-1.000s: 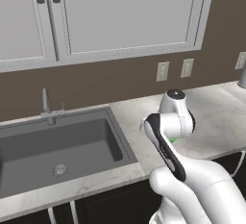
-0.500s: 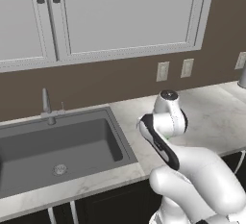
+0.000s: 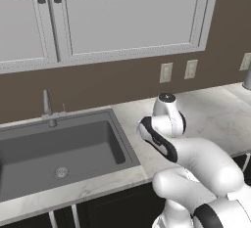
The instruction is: Pick the cup and bowl from the counter and place them on the counter next to the sink.
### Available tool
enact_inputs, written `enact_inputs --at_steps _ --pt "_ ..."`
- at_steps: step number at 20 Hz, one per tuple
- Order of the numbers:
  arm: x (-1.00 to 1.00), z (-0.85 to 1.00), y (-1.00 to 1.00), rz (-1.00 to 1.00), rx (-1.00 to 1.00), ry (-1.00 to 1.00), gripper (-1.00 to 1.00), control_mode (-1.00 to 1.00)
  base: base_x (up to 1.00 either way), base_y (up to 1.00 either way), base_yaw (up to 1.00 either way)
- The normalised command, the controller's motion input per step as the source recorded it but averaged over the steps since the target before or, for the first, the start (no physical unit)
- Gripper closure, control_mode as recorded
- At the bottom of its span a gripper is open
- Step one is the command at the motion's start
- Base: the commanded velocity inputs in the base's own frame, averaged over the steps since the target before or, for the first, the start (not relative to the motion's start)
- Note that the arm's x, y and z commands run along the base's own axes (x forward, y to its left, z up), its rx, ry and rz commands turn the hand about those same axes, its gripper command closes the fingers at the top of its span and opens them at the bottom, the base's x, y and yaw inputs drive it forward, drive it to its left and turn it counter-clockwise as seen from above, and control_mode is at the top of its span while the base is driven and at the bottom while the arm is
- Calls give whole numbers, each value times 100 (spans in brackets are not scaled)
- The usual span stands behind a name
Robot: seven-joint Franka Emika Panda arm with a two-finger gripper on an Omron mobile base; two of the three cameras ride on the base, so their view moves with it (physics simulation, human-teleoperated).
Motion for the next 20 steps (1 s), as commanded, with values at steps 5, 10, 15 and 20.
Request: enact_inputs --at_steps 5,10,15,20 --pt "13 -26 0 0 0 0 100 -100 0 0 0" --pt "11 -25 0 0 0 0 100 -100 0 0 0" --pt "10 -25 0 0 0 0 100 -100 0 0 0" --pt "5 -20 0 0 0 0 100 -100 0 0 0"
